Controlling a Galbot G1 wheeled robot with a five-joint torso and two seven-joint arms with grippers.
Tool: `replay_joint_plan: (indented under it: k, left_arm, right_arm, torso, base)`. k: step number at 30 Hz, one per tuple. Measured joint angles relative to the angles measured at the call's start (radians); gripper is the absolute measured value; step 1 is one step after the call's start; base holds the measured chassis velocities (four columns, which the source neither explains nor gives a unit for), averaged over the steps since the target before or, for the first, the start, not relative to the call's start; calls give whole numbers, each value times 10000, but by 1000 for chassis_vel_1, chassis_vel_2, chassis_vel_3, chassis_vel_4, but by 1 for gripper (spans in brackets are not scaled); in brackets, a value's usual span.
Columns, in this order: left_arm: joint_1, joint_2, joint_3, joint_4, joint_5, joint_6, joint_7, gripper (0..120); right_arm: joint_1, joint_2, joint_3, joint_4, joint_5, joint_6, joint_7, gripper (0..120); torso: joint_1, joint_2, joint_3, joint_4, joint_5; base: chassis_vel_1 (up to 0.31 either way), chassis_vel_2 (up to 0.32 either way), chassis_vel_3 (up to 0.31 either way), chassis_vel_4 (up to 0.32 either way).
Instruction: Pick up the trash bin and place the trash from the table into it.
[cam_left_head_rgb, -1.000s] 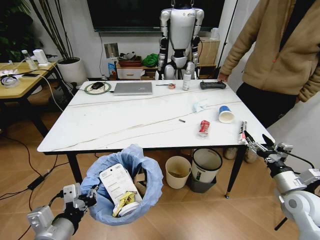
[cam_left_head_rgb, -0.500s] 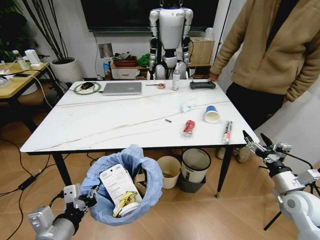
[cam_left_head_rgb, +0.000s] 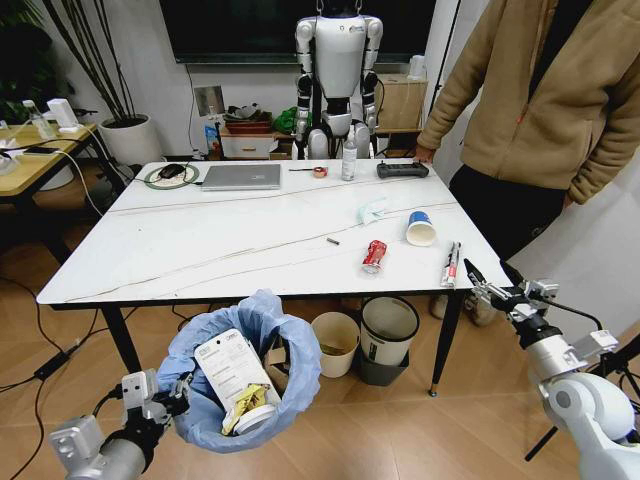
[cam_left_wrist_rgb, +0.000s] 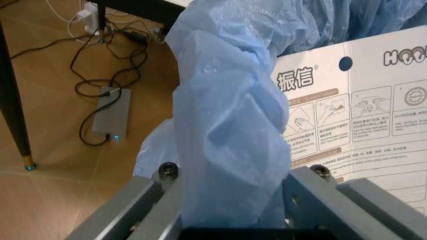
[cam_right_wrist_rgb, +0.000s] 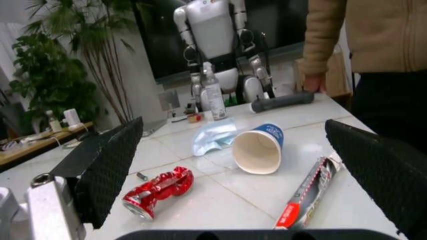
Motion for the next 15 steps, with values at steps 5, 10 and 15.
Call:
replay_joint_plan:
  k: [5, 10, 15]
  left_arm:
    - [35, 84, -119, -15, -48, 7, -48, 0]
    - [83, 115, -197, -12, -48, 15, -70, 0]
    - [188, 90, -277, -96, -56, 32, -78, 0]
  right_arm:
    - [706, -479, -1063, 224, 45, -84, 746, 100]
    - [1278, -706, -1879, 230, -106, -431, 1262, 100]
    - [2961, -993, -3893, 17, -233, -1056, 2768, 100]
  torso:
    - [0, 0, 0, 4, -3]
    - [0, 0, 0, 3, -3]
    - [0, 0, 0, 4, -5]
  base:
    - [0, 0, 0, 0]
    - [0, 0, 0, 0]
    - [0, 0, 0, 0]
